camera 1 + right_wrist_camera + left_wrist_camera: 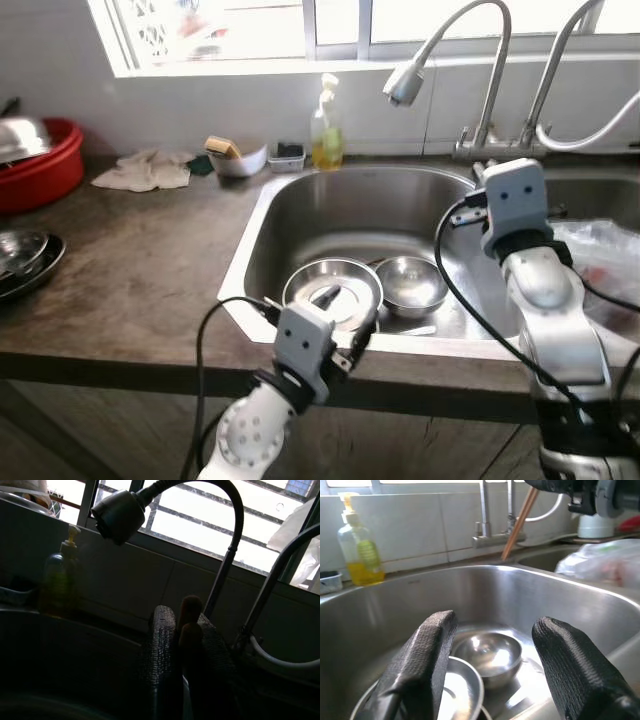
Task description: Kitchen organization
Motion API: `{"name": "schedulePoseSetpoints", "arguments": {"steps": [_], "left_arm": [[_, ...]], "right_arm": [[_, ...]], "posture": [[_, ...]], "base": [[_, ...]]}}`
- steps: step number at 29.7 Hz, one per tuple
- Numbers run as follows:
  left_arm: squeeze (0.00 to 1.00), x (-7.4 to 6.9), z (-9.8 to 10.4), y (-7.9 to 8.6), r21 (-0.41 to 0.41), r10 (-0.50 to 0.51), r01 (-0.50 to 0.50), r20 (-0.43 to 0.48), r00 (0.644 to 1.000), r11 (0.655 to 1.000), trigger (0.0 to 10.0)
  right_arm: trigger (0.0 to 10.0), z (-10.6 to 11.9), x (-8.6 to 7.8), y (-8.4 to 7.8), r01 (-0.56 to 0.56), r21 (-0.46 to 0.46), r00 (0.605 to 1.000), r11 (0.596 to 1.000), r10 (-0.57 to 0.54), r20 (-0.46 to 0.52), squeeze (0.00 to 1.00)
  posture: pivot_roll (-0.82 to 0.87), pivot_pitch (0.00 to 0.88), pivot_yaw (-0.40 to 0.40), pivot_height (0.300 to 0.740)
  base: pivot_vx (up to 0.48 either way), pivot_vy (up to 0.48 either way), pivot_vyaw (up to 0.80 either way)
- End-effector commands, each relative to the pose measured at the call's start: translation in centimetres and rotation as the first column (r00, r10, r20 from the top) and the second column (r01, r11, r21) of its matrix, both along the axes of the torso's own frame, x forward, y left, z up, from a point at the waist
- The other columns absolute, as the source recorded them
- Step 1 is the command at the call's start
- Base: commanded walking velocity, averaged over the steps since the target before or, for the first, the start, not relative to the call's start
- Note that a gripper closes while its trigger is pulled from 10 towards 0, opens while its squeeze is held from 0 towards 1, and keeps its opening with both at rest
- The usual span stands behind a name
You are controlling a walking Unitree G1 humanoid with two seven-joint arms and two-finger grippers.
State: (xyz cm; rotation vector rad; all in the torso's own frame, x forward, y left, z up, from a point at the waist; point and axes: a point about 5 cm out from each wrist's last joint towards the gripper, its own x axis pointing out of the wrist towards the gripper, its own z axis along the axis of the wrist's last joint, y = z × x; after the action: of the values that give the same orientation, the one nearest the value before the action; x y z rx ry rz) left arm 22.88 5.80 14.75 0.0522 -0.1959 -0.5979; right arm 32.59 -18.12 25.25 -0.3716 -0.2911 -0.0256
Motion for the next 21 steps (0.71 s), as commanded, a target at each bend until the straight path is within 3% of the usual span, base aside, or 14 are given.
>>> {"name": "schedulePoseSetpoints", "arguments": {"steps": [1, 7, 12, 21], "left_arm": [[0.0, 0.0, -0.3, 0.4, 0.011, 0.015, -0.015, -0.017, 1.0, 1.0, 10.0], [0.0, -0.5, -0.1, 0.1, 0.002, 0.014, -0.014, -0.021, 1.0, 1.0, 10.0], [0.0, -0.8, -0.1, 0.1, -0.001, 0.021, -0.022, -0.03, 0.999, 1.0, 10.0], [0.0, -1.4, -0.1, 0.4, 0.003, 0.03, -0.03, -0.041, 0.999, 1.0, 10.0]], "right_arm": [[10.0, -0.3, 0.6, 0.3, -0.02, 0.003, 0.999, 1.0, 0.02, -0.043, 0.0], [10.0, -0.8, 2.8, -1.1, 0.013, 0.012, 0.989, 1.0, -0.011, -0.151, 0.0], [10.0, -2.6, 4.6, -2.0, 0.043, -0.071, 0.954, 0.997, -0.062, -0.294, 0.0], [10.0, -4.4, 5.7, -1.7, 0.019, -0.133, 0.915, 0.991, -0.071, -0.397, 0.0]], "posture": [[0.18, 0.043, -0.007, 0.74], [0.19, 0.081, -0.016, 0.74], [0.2, 0.105, -0.02, 0.74], [0.22, 0.139, -0.023, 0.74]], "base": [[0.0, 0.0, 0.0], [0.0, 0.0, 0.0], [0.0, 0.0, 0.0], [0.0, 0.0, 0.0]]}}
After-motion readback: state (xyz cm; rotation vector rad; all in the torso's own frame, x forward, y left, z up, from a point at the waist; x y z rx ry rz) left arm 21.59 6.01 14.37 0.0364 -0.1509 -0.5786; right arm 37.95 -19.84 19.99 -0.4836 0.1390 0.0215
